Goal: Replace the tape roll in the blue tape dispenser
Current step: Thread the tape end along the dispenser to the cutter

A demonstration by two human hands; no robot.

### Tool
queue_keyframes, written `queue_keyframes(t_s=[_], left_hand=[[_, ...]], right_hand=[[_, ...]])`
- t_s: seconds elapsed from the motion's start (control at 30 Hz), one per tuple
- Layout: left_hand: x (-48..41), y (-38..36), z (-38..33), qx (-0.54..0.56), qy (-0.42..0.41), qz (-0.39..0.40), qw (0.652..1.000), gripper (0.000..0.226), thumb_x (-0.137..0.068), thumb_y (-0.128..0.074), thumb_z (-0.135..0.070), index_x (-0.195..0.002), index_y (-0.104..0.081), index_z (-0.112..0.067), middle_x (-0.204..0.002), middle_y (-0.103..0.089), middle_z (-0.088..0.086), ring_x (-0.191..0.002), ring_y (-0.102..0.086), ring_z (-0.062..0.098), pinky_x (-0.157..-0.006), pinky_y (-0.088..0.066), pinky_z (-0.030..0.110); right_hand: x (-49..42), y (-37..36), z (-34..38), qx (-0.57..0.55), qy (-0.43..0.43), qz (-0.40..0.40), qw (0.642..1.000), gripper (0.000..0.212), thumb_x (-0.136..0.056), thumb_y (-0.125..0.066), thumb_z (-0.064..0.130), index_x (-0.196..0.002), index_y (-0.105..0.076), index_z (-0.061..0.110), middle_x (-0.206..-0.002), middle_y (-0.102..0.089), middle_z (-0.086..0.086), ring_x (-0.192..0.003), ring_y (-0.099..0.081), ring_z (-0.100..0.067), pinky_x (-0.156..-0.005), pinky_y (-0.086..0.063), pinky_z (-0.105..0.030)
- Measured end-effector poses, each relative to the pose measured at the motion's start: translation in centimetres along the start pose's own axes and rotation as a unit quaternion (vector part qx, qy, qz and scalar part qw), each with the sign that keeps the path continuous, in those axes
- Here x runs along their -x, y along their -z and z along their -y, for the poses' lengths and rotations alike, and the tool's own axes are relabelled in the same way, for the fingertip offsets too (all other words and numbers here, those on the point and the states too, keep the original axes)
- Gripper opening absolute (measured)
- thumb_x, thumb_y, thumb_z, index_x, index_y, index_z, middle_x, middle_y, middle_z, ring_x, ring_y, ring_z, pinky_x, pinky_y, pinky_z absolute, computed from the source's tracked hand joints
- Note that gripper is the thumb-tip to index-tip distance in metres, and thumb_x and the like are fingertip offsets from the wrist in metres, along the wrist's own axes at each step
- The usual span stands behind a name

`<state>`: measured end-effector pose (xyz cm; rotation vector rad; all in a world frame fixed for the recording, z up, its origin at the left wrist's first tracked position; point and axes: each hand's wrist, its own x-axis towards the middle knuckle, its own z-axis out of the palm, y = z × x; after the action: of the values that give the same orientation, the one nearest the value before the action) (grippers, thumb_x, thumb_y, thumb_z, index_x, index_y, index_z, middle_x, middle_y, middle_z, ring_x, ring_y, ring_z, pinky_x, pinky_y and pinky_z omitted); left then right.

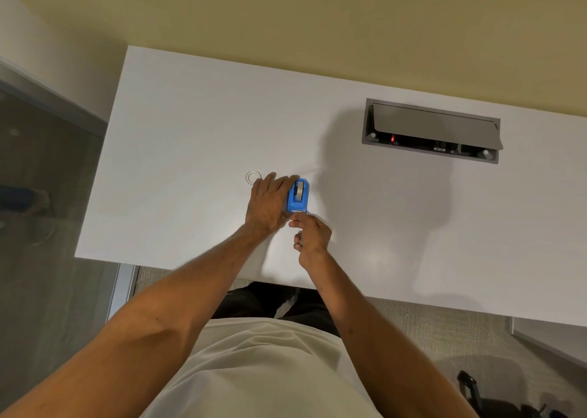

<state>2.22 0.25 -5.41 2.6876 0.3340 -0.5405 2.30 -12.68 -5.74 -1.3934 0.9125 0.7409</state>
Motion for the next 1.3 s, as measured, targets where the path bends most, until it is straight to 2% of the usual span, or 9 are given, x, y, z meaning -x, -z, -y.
queue_keyframes(t_s=[0.27,0.5,1.17,1.3], left_hand=[[0.0,0.0,0.3,-0.008,-0.009,-0.002,1.000,0.090,-0.090,-0.066,-0.063,-0.164,-0.031,-0.025,-0.163,-0.046,-0.002,-0.159,-0.031,0.030,-0.128,-0.024,0.048],[-0.2,0.0,0.2,-0.015,-0.008,0.014,1.000,0.090,-0.092,-0.069,-0.058,-0.165,-0.027,-0.025,-0.165,-0.043,-0.002,-0.161,-0.027,0.030,-0.131,-0.020,0.050],[-0.3,0.0,0.6,-0.022,-0.007,0.022,0.999,0.092,-0.092,-0.074,-0.048,-0.166,-0.024,-0.027,-0.167,-0.041,-0.003,-0.161,-0.027,0.031,-0.132,-0.020,0.052],[-0.2,0.0,0.6,-0.013,-0.007,0.026,1.000,0.094,-0.090,-0.076,-0.042,-0.166,-0.023,-0.027,-0.167,-0.041,-0.001,-0.161,-0.027,0.032,-0.132,-0.020,0.053]], right_hand=[[0.1,0.8,-1.1,0.014,0.009,0.000,1.000,0.018,-0.087,-0.078,0.019,-0.101,-0.077,0.008,-0.083,-0.076,-0.011,-0.046,-0.049,-0.013,-0.043,-0.039,-0.018],[-0.4,1.2,-1.3,0.037,0.019,-0.003,0.999,0.020,-0.088,-0.079,0.021,-0.102,-0.076,0.007,-0.096,-0.079,-0.018,-0.048,-0.050,-0.015,-0.046,-0.041,-0.020],[-1.8,0.9,-0.9,0.118,0.068,0.008,0.991,0.021,-0.093,-0.075,0.020,-0.104,-0.075,0.002,-0.099,-0.079,-0.020,-0.050,-0.051,-0.019,-0.048,-0.041,-0.024],[-1.9,1.0,-0.8,0.146,0.079,0.013,0.986,0.022,-0.094,-0.074,0.024,-0.103,-0.076,0.005,-0.099,-0.080,-0.016,-0.056,-0.056,-0.022,-0.051,-0.044,-0.025]])
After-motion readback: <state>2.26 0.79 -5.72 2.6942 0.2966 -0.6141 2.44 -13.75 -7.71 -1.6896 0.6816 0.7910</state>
